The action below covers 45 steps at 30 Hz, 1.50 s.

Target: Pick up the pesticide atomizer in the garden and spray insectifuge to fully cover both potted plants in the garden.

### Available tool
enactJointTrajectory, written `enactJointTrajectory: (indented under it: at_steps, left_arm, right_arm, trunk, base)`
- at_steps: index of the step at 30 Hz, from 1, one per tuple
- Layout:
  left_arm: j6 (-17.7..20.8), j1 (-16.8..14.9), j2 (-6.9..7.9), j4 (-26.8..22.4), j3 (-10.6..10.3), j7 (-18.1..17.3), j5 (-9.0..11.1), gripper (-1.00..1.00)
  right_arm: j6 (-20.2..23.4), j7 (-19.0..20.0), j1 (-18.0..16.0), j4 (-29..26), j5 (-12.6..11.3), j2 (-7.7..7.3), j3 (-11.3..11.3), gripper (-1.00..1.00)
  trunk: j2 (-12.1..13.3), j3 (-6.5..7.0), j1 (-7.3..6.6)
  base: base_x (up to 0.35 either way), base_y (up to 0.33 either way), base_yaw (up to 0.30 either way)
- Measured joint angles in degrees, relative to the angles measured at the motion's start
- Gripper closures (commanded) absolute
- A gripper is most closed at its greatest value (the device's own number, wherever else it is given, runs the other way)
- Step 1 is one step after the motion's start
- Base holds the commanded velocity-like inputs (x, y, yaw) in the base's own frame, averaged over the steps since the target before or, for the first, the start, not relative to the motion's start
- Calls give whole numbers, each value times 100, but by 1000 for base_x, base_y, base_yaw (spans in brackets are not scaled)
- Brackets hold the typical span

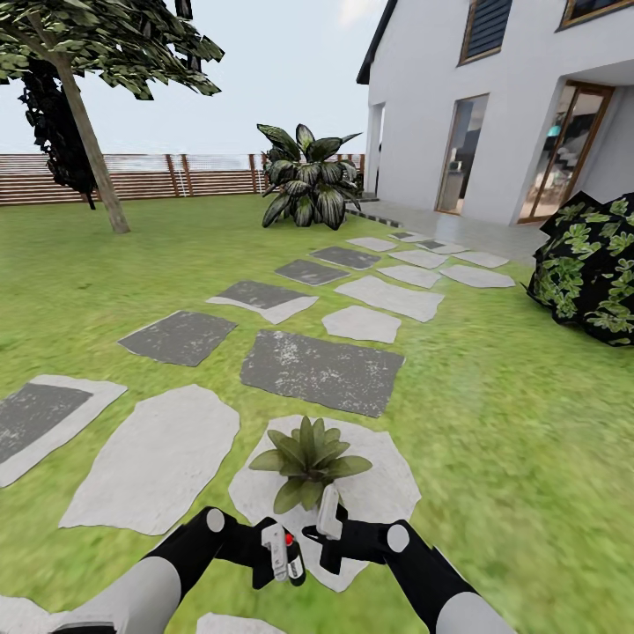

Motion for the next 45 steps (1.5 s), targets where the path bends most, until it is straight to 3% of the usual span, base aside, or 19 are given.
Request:
enactJointTrajectory:
  at_steps: [28, 34, 45]
  left_arm:
    - [-152, 0, -23, -18, 35, -7, 39, 100]
    - [-160, 0, -42, -18, 32, -22, 246, 100]
    - [-161, 0, -44, -18, 32, -30, 283, 100]
  right_arm:
    - [0, -3, 0, 0, 0, 0, 0, 100]
    - [0, -6, 0, 0, -3, 0, 0, 100]
    - [0, -6, 0, 0, 1, -8, 0, 100]
  trunk:
    - [0, 0, 0]
    - [0, 0, 0]
    - [0, 0, 0]
  base:
    - [0, 0, 0]
    - [0, 0, 0]
    - [0, 0, 0]
